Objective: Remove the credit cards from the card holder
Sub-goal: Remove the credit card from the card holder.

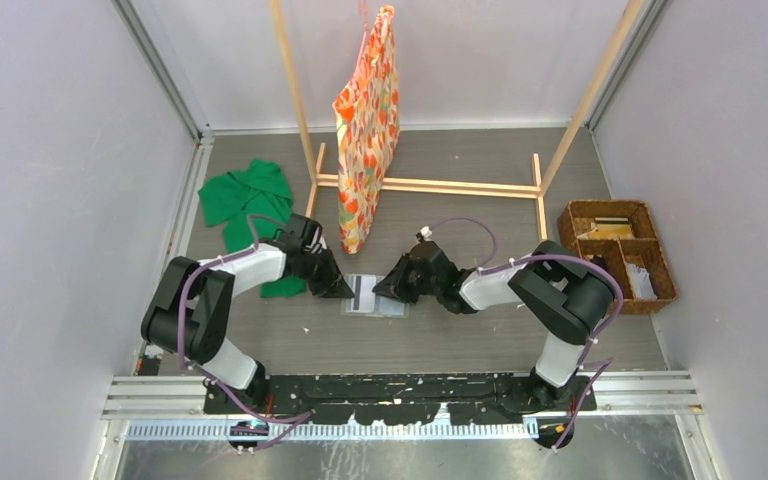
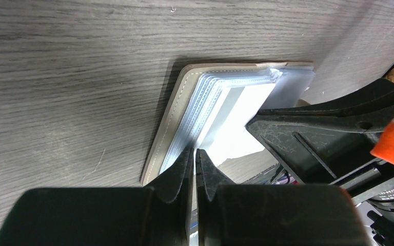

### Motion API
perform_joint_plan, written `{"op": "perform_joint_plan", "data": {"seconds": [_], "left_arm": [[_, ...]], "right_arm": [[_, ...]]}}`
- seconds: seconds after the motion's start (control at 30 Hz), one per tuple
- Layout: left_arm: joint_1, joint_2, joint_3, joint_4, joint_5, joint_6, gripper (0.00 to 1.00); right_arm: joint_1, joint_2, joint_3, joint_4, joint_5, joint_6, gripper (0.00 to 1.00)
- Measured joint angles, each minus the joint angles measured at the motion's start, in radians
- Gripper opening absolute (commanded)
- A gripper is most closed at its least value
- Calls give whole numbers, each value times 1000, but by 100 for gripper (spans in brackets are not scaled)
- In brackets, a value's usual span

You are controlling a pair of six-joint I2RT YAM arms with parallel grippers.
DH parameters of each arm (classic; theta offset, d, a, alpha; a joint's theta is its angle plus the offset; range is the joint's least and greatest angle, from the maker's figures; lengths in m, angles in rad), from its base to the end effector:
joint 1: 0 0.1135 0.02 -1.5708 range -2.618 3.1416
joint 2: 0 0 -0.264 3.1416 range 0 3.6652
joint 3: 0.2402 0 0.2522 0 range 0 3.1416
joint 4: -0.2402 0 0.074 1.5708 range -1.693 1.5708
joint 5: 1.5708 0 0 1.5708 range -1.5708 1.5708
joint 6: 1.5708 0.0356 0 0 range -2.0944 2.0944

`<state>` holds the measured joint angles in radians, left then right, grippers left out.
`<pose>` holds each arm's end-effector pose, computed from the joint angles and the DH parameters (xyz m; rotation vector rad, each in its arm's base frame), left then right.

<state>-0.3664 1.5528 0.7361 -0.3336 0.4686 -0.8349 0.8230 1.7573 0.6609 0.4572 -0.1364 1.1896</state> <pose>0.2462 -0.1117 0.1434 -0.5324 2.8710 -0.9260 0.2154 0.2393 0.1172 0.3724 2.4812 1.1566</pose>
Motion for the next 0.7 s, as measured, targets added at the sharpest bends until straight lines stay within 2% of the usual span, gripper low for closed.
{"op": "perform_joint_plan", "data": {"seconds": [0.13, 0.2, 0.23, 0.7], "left_arm": [[-1, 7, 0, 6, 6, -1, 7], [-1, 8, 0, 8, 7, -1, 7], [-2, 9, 0, 8, 8, -2, 7], [-24, 26, 0, 46, 23, -36, 7]], "right_arm": [[-5, 5, -10, 29, -16, 3, 10], [-8, 8, -18, 48, -24, 3, 2], [-9, 10, -20, 55, -27, 2, 1], [-80, 21, -82, 152, -142, -20, 1]]}}
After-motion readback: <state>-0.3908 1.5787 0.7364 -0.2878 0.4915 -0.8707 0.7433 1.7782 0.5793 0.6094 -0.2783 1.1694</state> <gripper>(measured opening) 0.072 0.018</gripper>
